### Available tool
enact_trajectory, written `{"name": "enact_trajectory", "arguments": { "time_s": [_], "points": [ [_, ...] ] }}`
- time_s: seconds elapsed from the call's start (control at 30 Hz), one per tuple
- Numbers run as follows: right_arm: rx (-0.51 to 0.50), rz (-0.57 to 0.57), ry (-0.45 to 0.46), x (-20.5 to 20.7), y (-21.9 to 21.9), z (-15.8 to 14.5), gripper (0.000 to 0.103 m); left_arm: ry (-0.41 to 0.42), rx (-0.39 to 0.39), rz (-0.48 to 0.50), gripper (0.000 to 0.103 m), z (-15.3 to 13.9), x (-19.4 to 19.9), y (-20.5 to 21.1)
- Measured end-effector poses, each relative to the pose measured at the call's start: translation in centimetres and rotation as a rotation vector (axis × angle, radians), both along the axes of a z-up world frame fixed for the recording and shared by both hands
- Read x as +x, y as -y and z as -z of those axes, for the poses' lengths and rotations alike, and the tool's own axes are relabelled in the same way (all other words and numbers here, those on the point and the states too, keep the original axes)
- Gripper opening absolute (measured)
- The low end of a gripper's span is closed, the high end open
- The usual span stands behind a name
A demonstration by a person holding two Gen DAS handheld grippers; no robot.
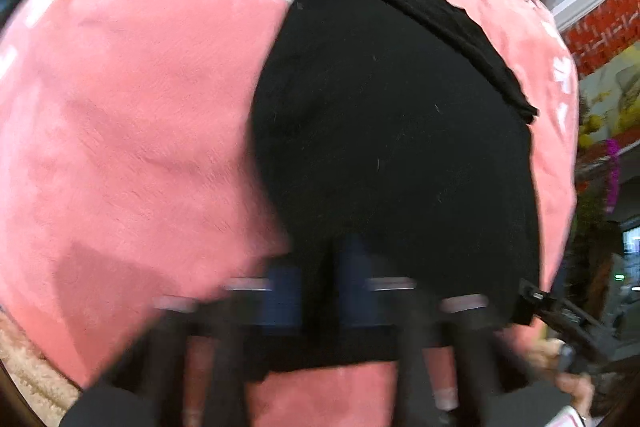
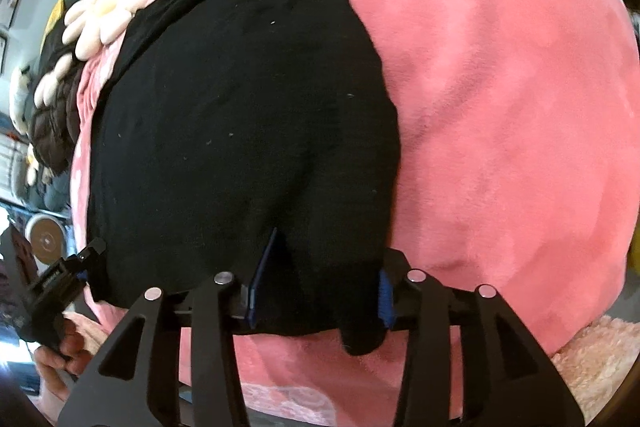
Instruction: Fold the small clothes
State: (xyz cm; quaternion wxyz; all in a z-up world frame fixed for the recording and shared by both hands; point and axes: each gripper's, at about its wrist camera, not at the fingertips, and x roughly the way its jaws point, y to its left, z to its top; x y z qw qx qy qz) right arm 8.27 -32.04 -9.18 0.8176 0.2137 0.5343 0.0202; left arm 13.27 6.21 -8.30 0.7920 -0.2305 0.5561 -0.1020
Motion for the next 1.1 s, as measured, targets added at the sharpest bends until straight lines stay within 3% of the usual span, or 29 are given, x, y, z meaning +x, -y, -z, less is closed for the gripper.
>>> {"name": "enact_trajectory", "arguments": {
  "time_s": [0.03, 0.07, 0.1, 0.27, 0.43, 0.7, 0.97, 1.1],
  "points": [
    [0.001, 0.003, -0.002, -0.1, 0.2, -0.1, 0.033, -0.009, -0.044, -0.01, 0.004, 0.1, -0.1, -0.4],
    [0.022, 0.007, 0.0, -0.2, 0.5, -0.2, 0.009, -0.001, -0.07, -0.011, 0.004, -0.3, -0.4, -0.5],
    [0.052, 0.011, 0.001, -0.3, 0.8, -0.3, 0.005, 0.014, -0.073, -0.005, 0.004, -0.8, -0.6, -0.5],
    [0.119, 0.03, 0.06, -2.9, 1.9, -3.4, 0.005, 0.077, -0.101, 0.012, 0.004, -4.7, -2.2, -0.8],
    [0.171, 0.02, 0.1, -6.0, 2.8, -6.3, 0.005, 0.069, -0.161, -0.007, 0.004, -7.3, -4.3, -2.5],
    [0.136, -0.052, 0.103, -12.2, 2.4, -8.3, 0.005, 0.049, -0.118, 0.054, 0.004, -10.7, -10.5, -3.3],
    [0.123, -0.109, 0.109, -17.9, 1.6, -9.5, 0.005, 0.022, -0.112, 0.084, 0.004, -12.2, -16.3, -3.6],
    [0.134, -0.124, 0.166, -19.3, 1.8, -12.3, 0.005, 0.045, -0.126, 0.08, 0.004, -14.7, -17.5, -4.0]
  ]
}}
